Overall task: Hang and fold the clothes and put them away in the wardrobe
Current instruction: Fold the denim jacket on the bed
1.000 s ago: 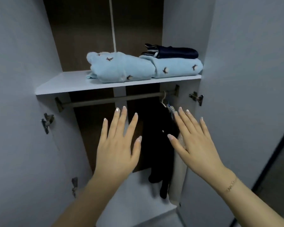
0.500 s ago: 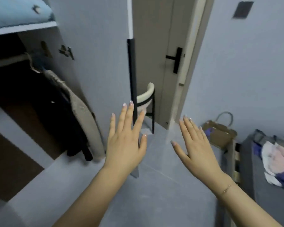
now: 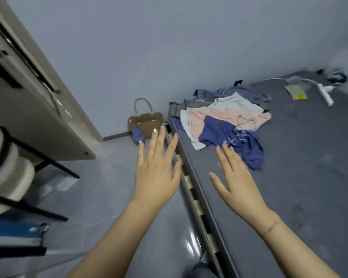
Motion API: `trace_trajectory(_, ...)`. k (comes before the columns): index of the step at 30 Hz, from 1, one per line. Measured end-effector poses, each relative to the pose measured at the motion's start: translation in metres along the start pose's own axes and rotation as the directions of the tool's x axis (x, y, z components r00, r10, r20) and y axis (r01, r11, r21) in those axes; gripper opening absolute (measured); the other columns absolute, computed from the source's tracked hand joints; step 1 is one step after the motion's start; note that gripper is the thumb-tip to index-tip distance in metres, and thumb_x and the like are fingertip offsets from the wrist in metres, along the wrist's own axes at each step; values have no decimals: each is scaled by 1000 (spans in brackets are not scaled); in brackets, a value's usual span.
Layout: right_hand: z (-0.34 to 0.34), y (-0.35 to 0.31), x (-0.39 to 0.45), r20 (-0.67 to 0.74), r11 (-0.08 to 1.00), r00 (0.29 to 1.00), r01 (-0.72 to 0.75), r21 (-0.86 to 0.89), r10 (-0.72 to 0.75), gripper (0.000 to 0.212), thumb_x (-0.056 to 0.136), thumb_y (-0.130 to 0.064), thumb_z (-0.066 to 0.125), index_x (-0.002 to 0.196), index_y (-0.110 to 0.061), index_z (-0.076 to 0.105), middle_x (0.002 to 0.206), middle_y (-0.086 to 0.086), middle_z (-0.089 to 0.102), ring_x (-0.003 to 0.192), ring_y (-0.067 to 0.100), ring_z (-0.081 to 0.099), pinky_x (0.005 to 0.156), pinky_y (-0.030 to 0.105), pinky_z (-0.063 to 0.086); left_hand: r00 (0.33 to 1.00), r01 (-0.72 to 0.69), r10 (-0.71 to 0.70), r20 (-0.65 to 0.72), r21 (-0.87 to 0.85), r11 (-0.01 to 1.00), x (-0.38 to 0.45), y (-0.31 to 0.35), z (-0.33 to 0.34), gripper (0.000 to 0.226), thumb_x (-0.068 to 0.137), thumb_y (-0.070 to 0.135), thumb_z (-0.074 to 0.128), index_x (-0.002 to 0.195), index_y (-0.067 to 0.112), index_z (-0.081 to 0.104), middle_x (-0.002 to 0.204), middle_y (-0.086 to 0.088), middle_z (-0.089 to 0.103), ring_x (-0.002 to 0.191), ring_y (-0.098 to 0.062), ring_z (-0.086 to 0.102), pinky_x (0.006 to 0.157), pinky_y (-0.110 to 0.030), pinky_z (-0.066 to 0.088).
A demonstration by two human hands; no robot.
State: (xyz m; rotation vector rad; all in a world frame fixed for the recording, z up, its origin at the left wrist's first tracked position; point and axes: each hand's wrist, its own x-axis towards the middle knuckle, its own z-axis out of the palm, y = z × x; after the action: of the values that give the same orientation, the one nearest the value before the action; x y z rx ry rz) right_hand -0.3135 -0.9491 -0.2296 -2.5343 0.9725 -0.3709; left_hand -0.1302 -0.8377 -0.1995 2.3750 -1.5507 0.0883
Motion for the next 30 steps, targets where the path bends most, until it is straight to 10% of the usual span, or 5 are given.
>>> trace_trajectory(15, -3, 219, 63, 13, 907, 910, -411, -87, 414, 67, 102, -44, 38, 156, -23, 3, 162, -4, -9, 150, 13, -5, 123, 33, 2, 886, -312, 299, 354, -23, 950, 230, 106, 198, 64, 101, 40, 37, 156, 29, 6, 164, -4, -8, 151, -21, -8, 120, -48, 2)
trace_trajectory(25, 86, 296, 292, 67, 870, 869, -486, -84, 491, 66, 101, -39, 43, 155, -19, 11, 163, -2, 3, 151, 17, 4, 122, 35, 10, 744, -351, 377, 552, -158, 923, 464, 37, 342, 60, 104, 41, 34, 156, 26, 8, 164, -2, -9, 151, -20, -8, 120, -45, 1)
trace_trajectory(30, 156, 354, 422, 135, 873, 863, -475, -112, 487, 63, 103, -39, 38, 156, -21, 8, 163, -1, -4, 151, 22, 2, 122, 39, 10, 756, -245, 338, 561, -236, 940, 584, -13, 431, 54, 101, 30, 44, 151, 18, 29, 160, -9, 20, 147, -26, 20, 118, -43, 18)
